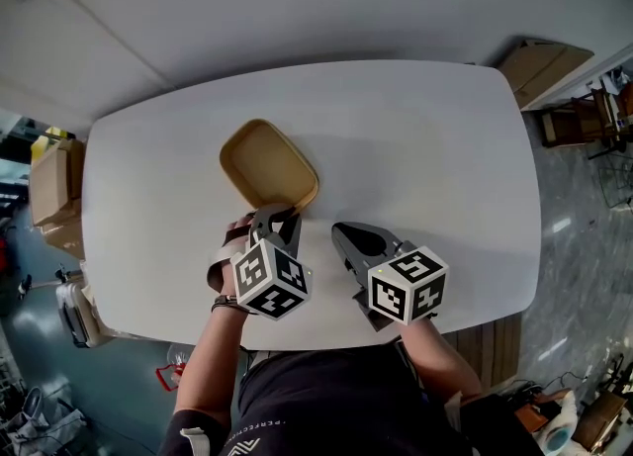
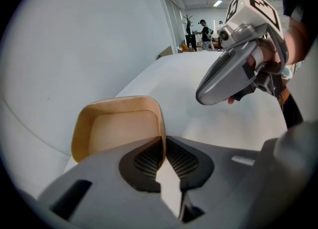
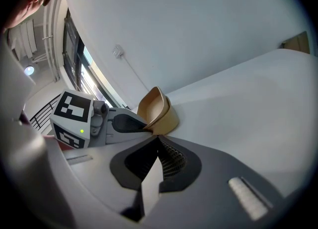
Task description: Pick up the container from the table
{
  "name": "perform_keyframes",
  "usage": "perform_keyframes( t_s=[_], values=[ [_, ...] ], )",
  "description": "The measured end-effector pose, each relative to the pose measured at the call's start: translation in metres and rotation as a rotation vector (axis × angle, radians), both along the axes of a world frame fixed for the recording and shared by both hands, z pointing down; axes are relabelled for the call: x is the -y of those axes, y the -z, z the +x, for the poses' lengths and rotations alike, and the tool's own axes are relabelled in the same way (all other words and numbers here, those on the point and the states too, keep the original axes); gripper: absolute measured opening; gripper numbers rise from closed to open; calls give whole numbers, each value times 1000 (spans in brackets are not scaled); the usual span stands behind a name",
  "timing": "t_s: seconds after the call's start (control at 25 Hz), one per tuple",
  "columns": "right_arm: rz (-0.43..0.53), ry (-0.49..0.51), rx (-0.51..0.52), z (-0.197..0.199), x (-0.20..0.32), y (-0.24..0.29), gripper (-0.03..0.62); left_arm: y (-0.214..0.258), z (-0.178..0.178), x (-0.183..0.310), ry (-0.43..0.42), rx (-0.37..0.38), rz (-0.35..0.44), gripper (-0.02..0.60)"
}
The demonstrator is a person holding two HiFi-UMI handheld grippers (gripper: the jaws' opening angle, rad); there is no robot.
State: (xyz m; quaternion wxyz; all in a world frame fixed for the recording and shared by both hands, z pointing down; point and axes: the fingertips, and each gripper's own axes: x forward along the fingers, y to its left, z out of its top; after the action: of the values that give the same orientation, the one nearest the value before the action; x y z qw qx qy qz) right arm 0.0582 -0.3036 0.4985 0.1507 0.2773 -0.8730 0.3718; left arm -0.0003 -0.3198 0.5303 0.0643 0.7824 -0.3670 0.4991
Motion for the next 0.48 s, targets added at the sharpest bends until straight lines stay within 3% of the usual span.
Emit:
perform_keyframes(
  t_s=[0.48],
  values=[
    [52, -37, -26, -8, -20, 15, 0, 29, -18, -7, 39, -86, 124, 26]
  ],
)
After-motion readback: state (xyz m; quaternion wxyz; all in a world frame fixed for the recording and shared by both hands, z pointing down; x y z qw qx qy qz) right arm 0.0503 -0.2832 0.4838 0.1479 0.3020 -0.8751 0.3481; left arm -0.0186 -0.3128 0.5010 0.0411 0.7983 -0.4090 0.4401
